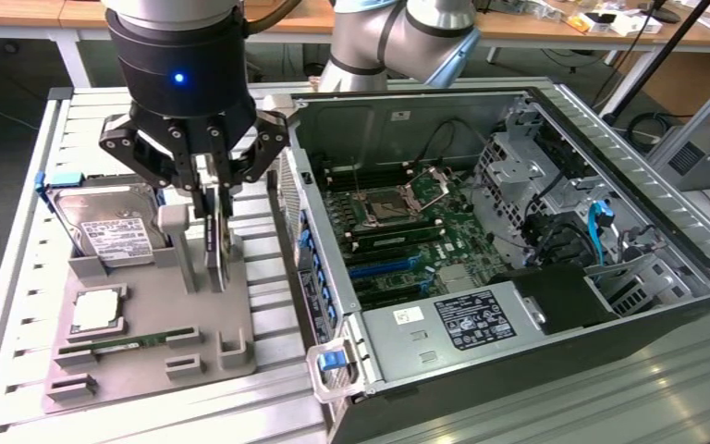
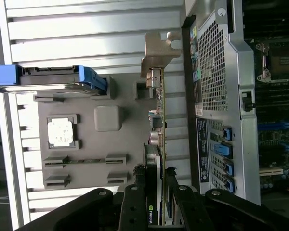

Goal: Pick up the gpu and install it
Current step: 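Pick up the gpu and move the gpu toward the slot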

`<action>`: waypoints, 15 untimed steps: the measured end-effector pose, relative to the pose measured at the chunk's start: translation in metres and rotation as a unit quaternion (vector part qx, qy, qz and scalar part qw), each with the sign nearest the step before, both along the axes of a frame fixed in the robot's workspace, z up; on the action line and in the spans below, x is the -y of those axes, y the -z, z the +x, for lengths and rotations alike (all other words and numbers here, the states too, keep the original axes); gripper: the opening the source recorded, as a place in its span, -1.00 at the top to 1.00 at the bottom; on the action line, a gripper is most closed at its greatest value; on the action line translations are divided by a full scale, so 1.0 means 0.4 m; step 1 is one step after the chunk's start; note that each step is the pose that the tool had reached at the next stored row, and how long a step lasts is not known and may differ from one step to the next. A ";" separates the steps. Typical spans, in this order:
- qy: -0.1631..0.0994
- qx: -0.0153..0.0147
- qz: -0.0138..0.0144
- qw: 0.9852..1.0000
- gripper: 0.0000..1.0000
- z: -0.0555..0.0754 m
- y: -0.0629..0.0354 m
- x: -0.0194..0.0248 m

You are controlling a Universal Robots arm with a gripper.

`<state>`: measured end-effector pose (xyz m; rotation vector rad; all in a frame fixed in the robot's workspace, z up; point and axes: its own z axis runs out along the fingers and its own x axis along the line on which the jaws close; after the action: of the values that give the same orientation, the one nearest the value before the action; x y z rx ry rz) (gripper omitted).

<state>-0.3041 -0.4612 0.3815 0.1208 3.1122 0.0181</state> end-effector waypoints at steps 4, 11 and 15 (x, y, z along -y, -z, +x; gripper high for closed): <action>0.000 0.000 0.000 1.000 0.47 0.000 -0.008 0.000; 0.000 0.000 0.000 1.000 0.47 0.000 -0.021 0.000; 0.000 0.000 0.000 1.000 0.47 0.000 -0.029 0.000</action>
<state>-0.3041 -0.4612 0.3933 0.1208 3.1122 0.0182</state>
